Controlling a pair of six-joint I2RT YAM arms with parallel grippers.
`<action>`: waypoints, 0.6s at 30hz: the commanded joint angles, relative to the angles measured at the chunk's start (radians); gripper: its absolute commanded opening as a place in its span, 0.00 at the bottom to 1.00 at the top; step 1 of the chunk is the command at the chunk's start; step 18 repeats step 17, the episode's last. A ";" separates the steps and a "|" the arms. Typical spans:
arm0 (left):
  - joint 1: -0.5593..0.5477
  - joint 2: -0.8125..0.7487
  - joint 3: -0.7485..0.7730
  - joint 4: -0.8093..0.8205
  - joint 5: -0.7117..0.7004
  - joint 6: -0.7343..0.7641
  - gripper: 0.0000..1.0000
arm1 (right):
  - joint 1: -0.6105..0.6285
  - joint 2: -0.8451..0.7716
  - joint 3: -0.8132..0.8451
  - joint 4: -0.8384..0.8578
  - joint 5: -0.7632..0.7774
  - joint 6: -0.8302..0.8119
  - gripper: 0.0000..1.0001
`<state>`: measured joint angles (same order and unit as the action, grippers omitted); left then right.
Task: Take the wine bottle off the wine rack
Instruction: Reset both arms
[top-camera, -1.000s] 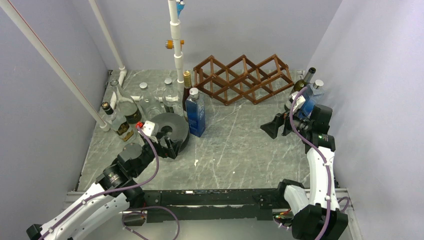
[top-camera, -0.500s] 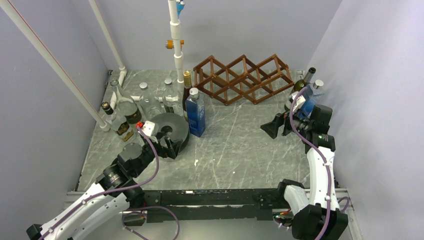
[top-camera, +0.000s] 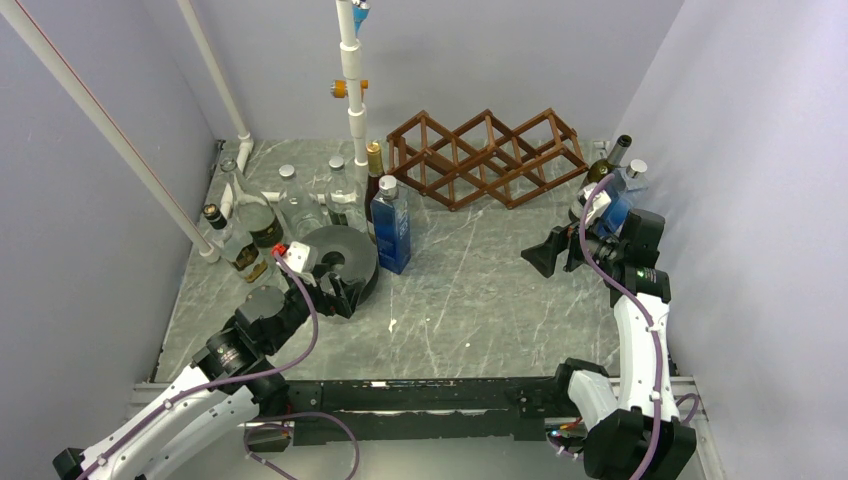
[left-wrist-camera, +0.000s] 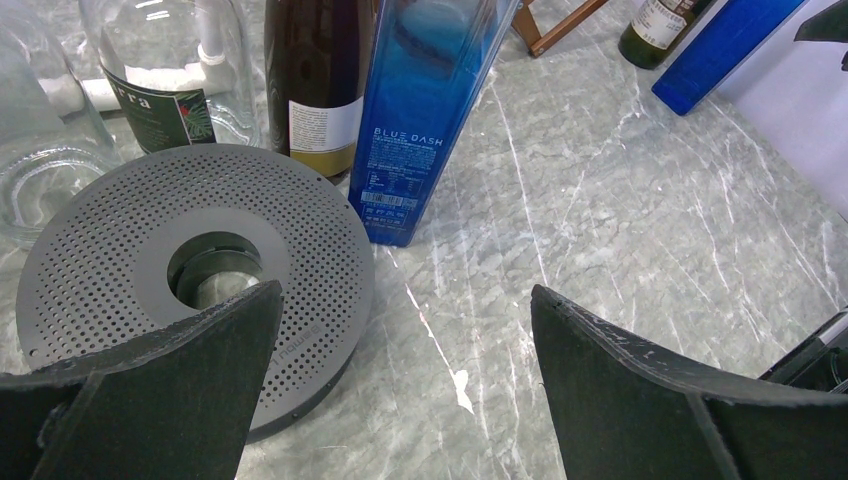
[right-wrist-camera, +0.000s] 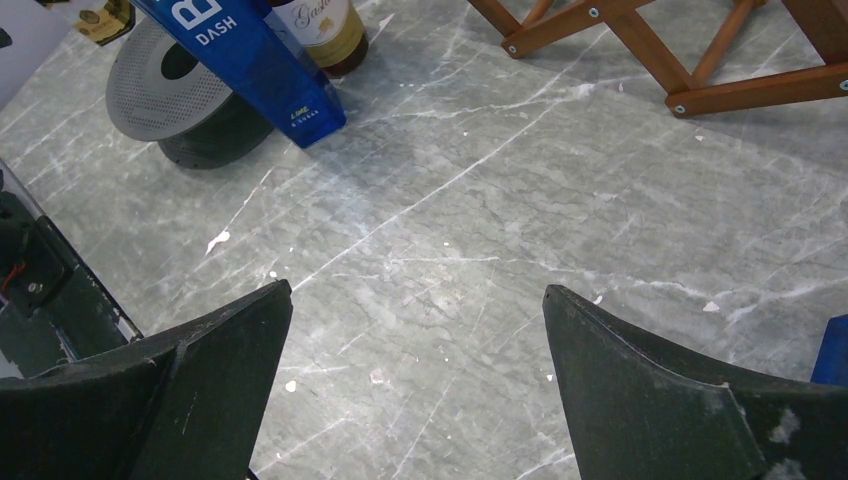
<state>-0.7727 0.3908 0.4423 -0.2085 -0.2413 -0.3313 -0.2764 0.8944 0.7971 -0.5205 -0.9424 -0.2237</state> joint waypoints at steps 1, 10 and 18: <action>0.003 0.008 -0.001 0.021 0.007 -0.004 1.00 | -0.006 -0.012 0.016 0.038 0.009 0.000 1.00; 0.004 0.014 -0.001 0.026 0.009 -0.002 0.99 | -0.005 -0.010 0.016 0.040 0.014 0.002 1.00; 0.003 0.011 -0.002 0.023 0.008 -0.002 1.00 | -0.005 -0.017 0.011 0.049 0.029 0.005 1.00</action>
